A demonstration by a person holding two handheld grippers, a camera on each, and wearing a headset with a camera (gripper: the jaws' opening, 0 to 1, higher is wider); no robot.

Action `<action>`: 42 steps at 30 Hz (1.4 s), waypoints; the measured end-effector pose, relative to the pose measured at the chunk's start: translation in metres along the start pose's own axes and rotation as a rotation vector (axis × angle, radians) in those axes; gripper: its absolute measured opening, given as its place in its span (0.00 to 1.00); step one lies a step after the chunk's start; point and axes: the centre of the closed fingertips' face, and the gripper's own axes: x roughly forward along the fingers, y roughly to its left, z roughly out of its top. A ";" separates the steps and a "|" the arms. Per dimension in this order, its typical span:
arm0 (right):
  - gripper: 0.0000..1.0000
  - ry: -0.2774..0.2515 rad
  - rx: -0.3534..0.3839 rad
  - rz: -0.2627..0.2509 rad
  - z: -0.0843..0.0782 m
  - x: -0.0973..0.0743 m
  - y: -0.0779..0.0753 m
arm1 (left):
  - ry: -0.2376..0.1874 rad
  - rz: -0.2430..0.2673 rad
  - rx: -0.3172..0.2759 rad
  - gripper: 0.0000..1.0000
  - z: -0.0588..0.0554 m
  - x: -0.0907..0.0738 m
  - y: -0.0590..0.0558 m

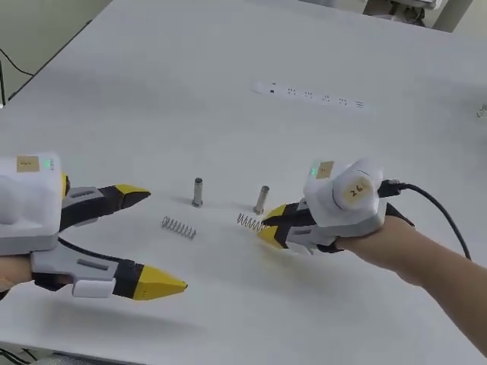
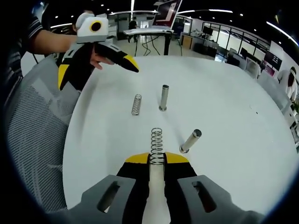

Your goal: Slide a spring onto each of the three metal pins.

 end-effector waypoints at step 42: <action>0.08 -0.027 -0.190 0.042 0.010 -0.048 0.043 | 0.065 -0.186 0.055 0.69 0.004 0.053 -0.035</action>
